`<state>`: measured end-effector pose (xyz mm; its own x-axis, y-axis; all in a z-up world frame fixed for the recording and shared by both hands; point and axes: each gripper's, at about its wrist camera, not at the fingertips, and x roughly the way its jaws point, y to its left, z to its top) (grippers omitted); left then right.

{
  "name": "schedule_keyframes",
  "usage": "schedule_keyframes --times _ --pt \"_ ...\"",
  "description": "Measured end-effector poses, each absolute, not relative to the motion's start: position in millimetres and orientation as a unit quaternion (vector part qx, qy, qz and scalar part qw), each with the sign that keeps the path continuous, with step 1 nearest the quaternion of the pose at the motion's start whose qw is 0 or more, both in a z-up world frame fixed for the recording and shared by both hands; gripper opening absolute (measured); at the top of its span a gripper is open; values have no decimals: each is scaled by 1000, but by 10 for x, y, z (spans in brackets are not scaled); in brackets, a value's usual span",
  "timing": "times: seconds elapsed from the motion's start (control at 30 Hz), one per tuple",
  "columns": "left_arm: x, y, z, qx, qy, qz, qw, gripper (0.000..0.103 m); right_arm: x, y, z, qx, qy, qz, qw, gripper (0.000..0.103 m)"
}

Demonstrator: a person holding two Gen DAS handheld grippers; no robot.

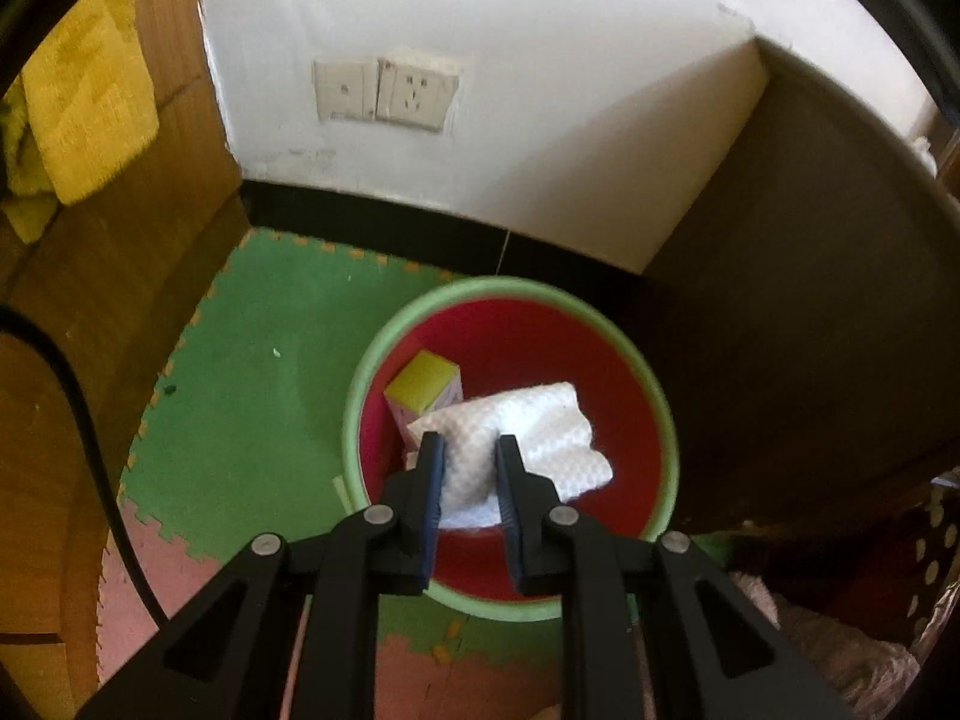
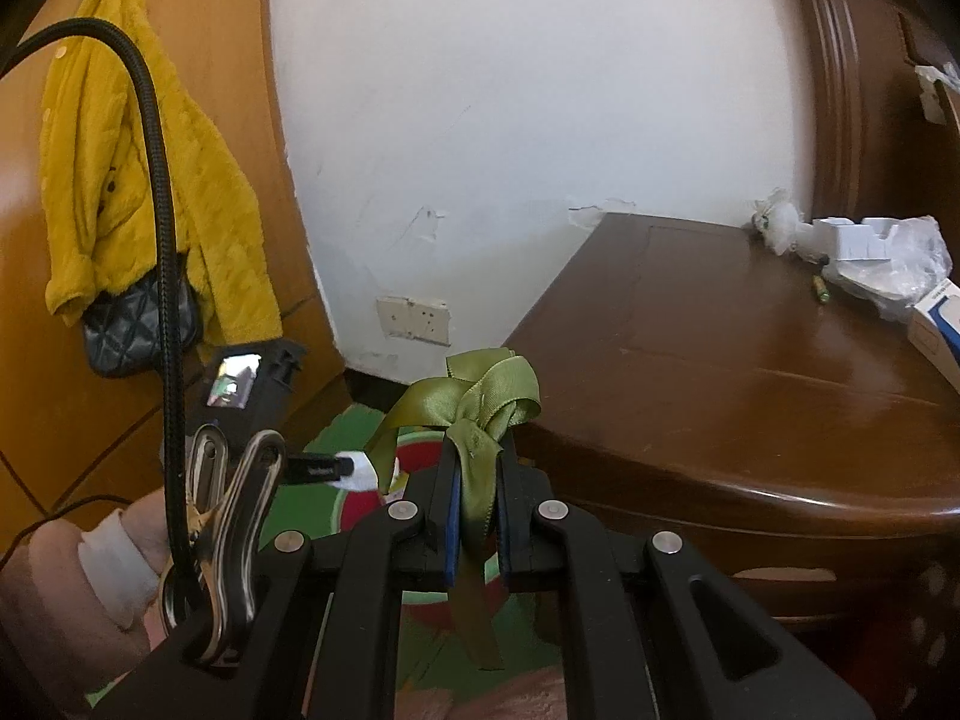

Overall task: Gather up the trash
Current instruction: 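Open the left gripper to drop the foam pad into the bin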

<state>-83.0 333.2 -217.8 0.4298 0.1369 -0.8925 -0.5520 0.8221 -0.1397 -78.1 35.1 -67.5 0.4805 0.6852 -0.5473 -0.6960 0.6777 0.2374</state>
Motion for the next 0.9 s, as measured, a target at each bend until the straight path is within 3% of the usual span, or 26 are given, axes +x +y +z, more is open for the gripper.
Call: schedule_keyframes --times 0.47,0.9 --pt "-794 3244 -2793 -212 547 201 784 18 -840 655 -778 -42 316 438 841 10" --pt "-782 3205 -2994 -215 561 187 778 22 -906 943 -916 -84 322 466 820 10"
